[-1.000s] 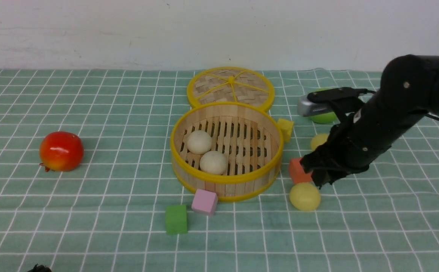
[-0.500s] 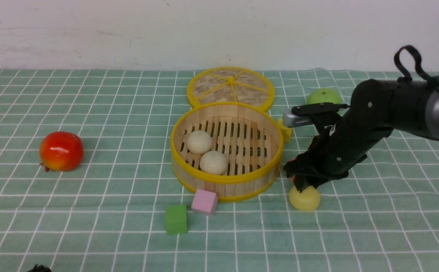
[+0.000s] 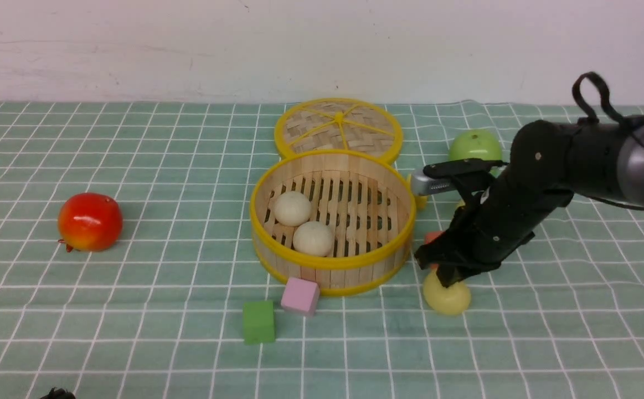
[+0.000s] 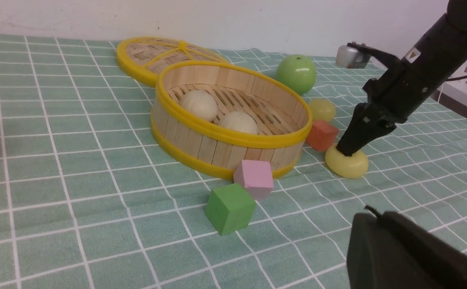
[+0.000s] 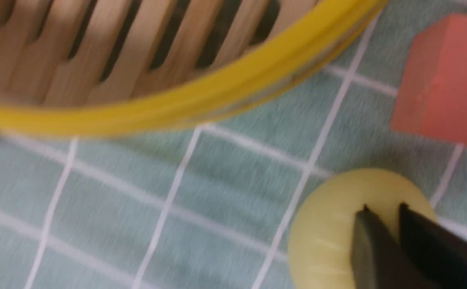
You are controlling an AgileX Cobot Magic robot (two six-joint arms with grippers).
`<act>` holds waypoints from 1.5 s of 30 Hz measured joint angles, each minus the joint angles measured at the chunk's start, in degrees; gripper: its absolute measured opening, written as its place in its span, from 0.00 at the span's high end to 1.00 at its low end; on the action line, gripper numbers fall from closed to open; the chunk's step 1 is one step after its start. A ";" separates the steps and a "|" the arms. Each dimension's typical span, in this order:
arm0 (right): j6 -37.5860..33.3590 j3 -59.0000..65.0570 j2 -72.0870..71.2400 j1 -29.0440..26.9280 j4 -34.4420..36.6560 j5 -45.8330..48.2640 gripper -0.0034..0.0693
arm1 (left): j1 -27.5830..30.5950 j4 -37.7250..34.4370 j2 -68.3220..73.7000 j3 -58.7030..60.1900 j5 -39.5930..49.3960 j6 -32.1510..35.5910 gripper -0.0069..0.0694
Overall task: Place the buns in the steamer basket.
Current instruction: Use the right arm to grab a steamed stuffed bun, then use the right arm to put the steamed stuffed bun into the steamer, then use the right arm to grab a steamed stuffed bun
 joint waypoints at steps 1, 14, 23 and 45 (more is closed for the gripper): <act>-0.26 0.00 -2.07 0.75 0.00 1.23 0.95 | 0.00 0.00 0.00 0.00 0.00 0.00 0.92; -2.10 -2.66 -6.30 9.11 1.42 -14.88 0.95 | 0.00 0.00 0.00 0.00 0.00 0.00 0.91; -2.24 -5.58 3.49 9.11 1.43 -23.70 0.92 | 0.00 0.00 0.00 0.00 0.00 0.00 0.90; 0.13 -6.44 -8.08 2.76 -7.16 -15.58 0.29 | 0.00 0.00 0.00 0.00 0.00 0.00 0.88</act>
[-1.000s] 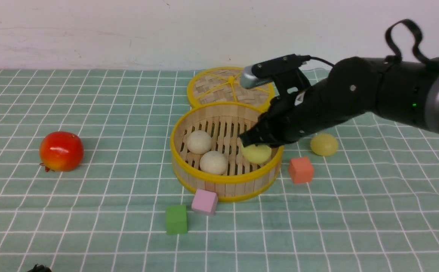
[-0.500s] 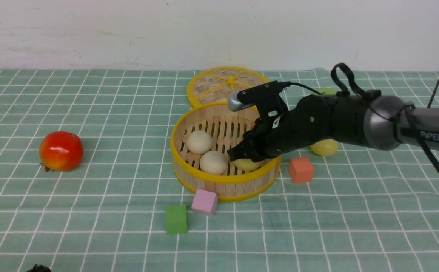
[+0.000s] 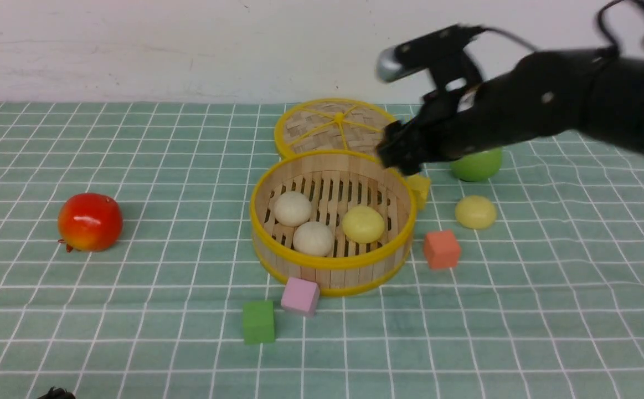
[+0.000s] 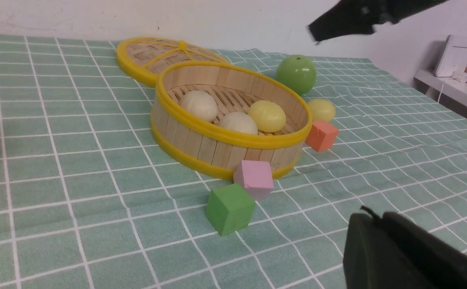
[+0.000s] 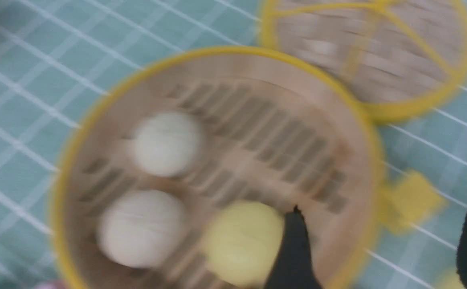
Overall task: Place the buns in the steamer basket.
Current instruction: Use the right arm to grab a steamed stuffed bun
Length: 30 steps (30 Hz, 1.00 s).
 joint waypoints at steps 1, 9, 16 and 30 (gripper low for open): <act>0.57 0.00 0.14 -0.73 -0.26 0.32 0.30 | 0.00 0.00 0.00 0.00 0.02 0.00 0.88; 5.92 -6.95 12.10 -10.23 0.12 9.00 0.58 | 0.00 0.00 0.00 0.00 0.02 0.00 0.86; 5.92 -15.73 18.97 -10.36 0.27 10.95 0.59 | 0.00 0.00 0.00 0.00 0.02 0.00 0.86; 7.61 -18.29 21.39 -10.84 -2.76 15.38 0.59 | 0.00 0.00 0.00 0.00 0.02 0.00 0.86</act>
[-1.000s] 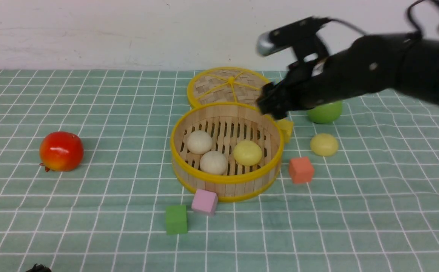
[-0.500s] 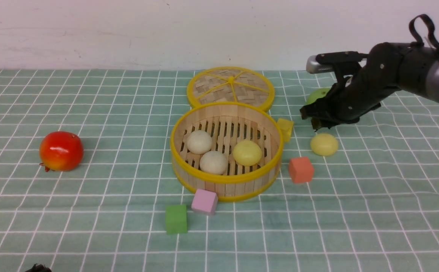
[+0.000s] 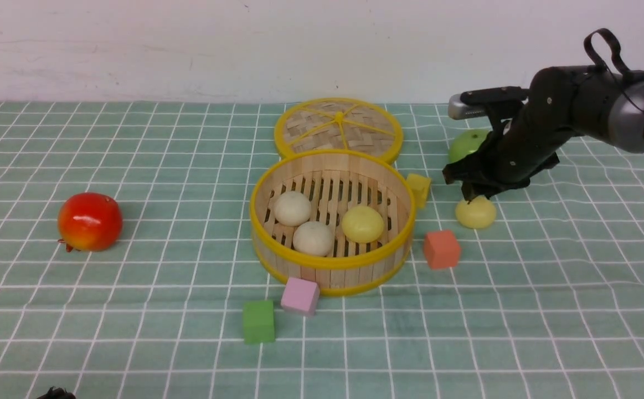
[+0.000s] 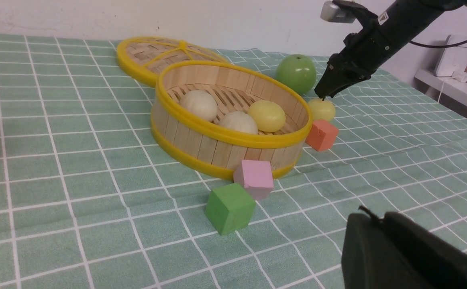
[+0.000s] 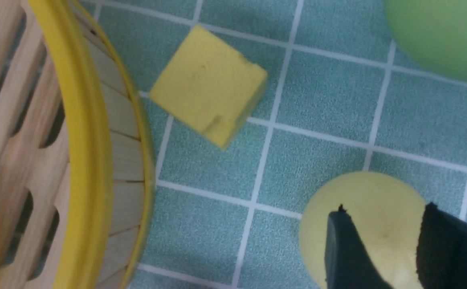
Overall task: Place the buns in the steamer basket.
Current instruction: Use the right arm to grab a steamed stuffed bun
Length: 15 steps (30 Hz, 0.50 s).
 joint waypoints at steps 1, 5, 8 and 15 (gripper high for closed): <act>0.00 0.00 0.00 0.00 0.00 0.00 0.59 | 0.00 0.00 0.00 0.00 0.00 0.00 0.86; 0.00 -0.08 1.13 0.00 -0.17 -0.05 0.59 | 0.00 0.00 0.00 0.00 0.00 0.00 0.86; 0.00 -0.08 2.29 0.00 -0.17 -0.05 0.59 | 0.00 0.00 0.00 0.00 0.00 0.00 0.86; 0.00 -0.19 2.77 0.00 -0.33 -0.65 0.66 | 0.00 0.00 0.00 0.00 0.00 0.00 0.86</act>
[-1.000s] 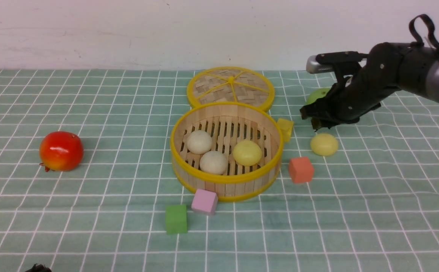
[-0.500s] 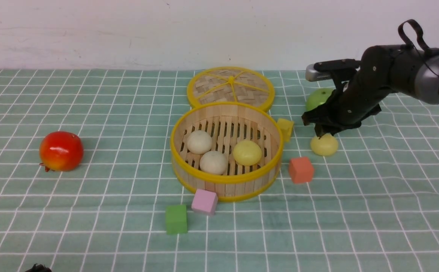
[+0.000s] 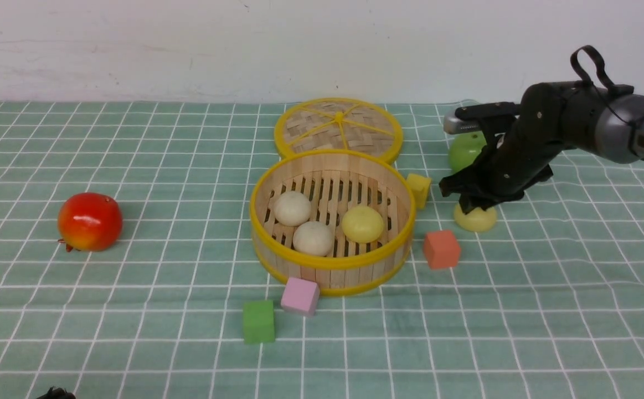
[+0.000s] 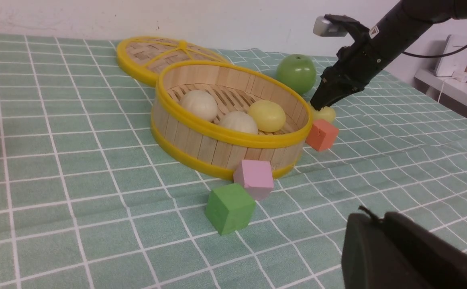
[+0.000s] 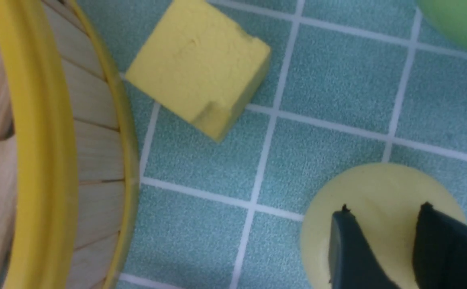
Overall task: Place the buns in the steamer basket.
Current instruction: Use the right arm to grab a steamed stuffed bun, then use the right arm to put the steamed stuffed bun into the steamer
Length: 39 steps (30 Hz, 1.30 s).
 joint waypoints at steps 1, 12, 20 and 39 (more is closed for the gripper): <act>0.00 0.00 0.00 0.00 -0.04 0.00 0.66 | 0.00 0.00 0.00 0.00 0.00 0.00 0.86; -0.50 0.00 -1.32 0.00 -5.74 1.01 0.95 | 0.00 0.00 0.00 0.00 0.00 0.00 0.84; -7.88 0.00 -10.31 2.11 2.43 1.73 0.95 | 0.00 0.00 0.00 0.00 0.00 0.00 0.84; -16.12 0.00 -0.36 15.32 11.29 -20.93 0.77 | 0.00 -0.01 0.00 0.00 0.00 0.00 0.83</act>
